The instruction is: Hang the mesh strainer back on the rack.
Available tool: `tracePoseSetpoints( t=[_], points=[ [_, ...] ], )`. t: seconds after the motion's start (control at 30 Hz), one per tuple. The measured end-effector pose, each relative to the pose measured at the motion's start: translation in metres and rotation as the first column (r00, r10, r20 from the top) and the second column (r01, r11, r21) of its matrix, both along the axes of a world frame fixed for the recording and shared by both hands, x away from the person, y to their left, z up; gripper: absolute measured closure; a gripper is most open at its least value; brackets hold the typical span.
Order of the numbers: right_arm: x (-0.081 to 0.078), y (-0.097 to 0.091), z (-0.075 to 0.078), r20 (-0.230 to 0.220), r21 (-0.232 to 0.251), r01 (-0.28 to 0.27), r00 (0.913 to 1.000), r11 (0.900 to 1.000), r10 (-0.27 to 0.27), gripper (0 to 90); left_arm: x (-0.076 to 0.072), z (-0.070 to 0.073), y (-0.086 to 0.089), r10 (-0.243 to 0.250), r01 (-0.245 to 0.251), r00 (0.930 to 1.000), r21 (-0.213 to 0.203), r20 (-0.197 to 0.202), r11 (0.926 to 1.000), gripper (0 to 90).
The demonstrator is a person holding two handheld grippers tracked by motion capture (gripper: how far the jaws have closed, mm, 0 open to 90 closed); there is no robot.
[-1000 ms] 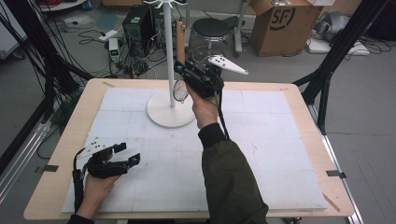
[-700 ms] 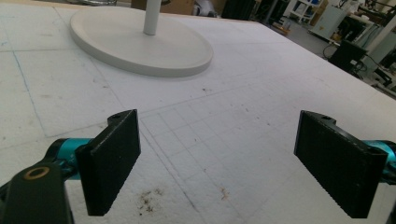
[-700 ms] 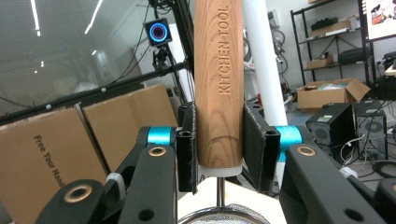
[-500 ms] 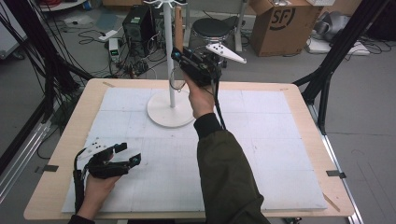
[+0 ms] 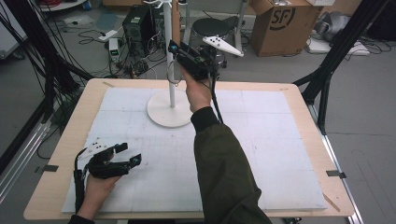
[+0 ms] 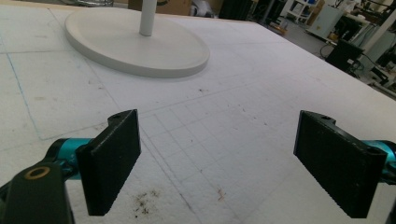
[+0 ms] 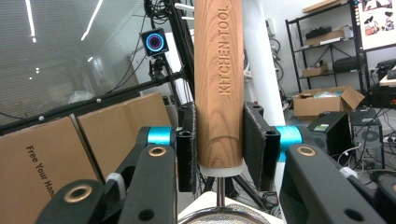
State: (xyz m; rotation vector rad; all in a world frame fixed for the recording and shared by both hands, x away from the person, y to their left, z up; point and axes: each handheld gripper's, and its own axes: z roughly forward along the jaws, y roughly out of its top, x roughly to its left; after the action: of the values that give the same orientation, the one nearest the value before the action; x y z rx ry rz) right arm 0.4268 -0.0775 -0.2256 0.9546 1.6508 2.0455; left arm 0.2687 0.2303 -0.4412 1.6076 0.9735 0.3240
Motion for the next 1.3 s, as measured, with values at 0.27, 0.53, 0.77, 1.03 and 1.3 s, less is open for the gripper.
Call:
tracePoseSetpoints(
  t=[0.27,0.53,0.77,1.03,1.3],
  points=[
    [0.003,0.002,-0.002,-0.005,-0.006,0.008,1.0,0.9999,-0.008,69.1,-0.001,0.0,0.0,-0.001,0.001,1.0,-0.002,0.001,1.0,15.3],
    [0.008,0.0,-0.004,-0.021,-0.007,0.027,0.9994,0.9996,-0.027,69.1,0.0,0.0,-0.001,-0.002,0.002,1.0,-0.005,-0.001,1.0,15.4],
    [0.012,-0.001,-0.004,-0.033,-0.015,0.033,0.9989,0.9993,-0.033,69.2,0.0,0.0,-0.001,-0.003,0.003,1.0,-0.006,-0.001,1.0,15.4],
    [0.017,0.0,0.001,-0.041,-0.033,0.043,0.9982,0.9985,-0.045,69.1,0.0,0.0,0.0,-0.005,0.005,1.0,-0.004,0.0,1.0,15.4],
    [0.02,0.001,-0.004,-0.073,-0.032,0.036,0.9966,0.9988,-0.039,69.1,-0.001,0.0,0.0,-0.004,0.004,1.0,-0.005,-0.001,1.0,15.3]
  ],
)
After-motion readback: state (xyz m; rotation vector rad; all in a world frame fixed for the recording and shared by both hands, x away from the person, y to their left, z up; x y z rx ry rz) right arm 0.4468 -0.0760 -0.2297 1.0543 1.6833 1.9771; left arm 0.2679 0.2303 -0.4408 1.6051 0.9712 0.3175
